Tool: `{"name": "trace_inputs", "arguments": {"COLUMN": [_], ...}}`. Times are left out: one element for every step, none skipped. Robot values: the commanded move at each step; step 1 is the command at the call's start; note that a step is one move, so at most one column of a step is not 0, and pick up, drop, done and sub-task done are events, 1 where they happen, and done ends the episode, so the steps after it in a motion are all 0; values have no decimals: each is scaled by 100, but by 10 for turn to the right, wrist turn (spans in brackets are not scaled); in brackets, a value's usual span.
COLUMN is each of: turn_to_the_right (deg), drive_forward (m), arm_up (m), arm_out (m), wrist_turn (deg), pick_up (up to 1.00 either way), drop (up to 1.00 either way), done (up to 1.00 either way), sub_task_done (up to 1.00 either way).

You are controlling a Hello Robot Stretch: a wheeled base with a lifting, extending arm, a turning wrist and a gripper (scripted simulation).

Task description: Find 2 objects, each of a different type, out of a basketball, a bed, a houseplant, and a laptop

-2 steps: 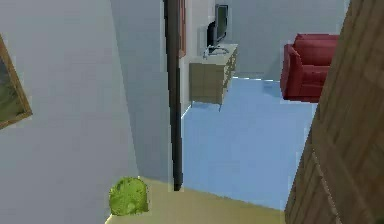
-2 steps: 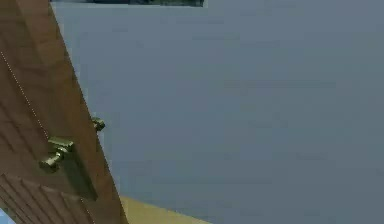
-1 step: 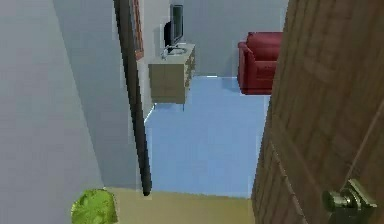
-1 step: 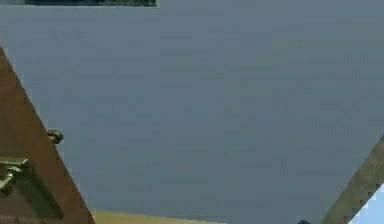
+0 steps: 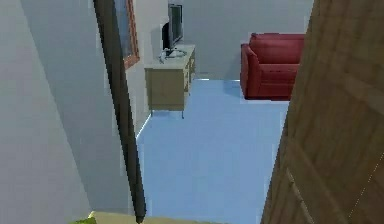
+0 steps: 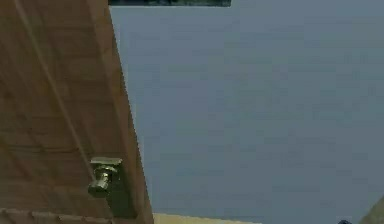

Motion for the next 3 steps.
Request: {"name": "trace_inputs", "arguments": {"turn_to_the_right": [-150,0,390], "drive_forward": [0,35,0], "arm_up": [0,0,0], "arm_out": [0,0,0], "wrist_turn": [0,0,0], "pick_up": [0,0,0], "drop": [0,0,0], "done": [0,0,0], "sub_task_done": [0,0,0]}}
